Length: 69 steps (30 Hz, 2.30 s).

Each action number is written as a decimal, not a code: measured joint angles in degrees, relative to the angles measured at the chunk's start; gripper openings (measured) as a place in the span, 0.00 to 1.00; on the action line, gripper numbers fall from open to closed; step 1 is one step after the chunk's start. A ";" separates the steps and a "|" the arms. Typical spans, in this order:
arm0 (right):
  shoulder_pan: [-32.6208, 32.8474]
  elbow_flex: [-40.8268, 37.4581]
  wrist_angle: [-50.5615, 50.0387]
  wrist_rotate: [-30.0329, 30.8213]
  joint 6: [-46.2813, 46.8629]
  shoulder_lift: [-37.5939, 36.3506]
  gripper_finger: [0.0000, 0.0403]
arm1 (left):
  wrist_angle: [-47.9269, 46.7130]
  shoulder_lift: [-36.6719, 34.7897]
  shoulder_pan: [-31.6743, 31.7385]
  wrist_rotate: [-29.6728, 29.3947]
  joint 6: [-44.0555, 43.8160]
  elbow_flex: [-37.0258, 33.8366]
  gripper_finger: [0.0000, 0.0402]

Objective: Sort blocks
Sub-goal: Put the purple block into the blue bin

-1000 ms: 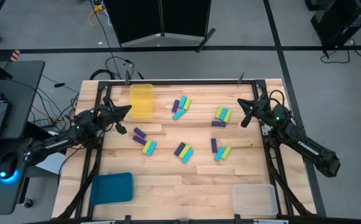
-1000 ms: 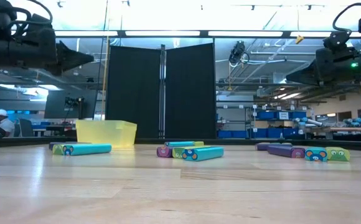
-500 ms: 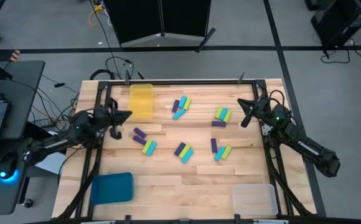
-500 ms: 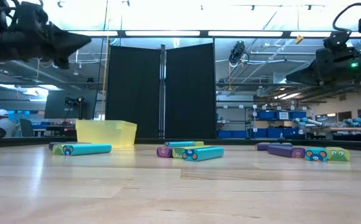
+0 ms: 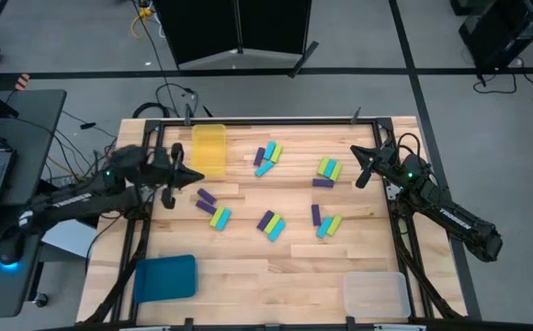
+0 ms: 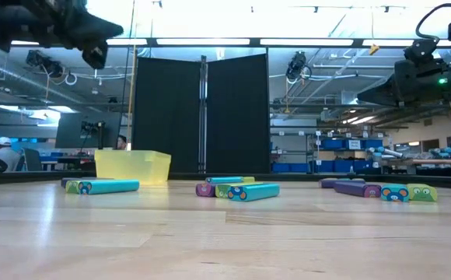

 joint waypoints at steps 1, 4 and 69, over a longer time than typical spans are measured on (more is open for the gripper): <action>0.00 0.00 0.00 -0.01 0.00 0.00 0.10 | -3.82 1.90 0.00 -0.02 1.06 2.07 0.02; 0.00 0.00 0.00 0.00 0.00 0.00 0.10 | -12.63 7.65 -0.02 -0.26 2.75 7.05 0.02; 0.00 0.01 -0.02 0.00 0.00 -0.02 0.10 | -32.07 58.35 -16.58 -22.58 10.33 13.78 0.44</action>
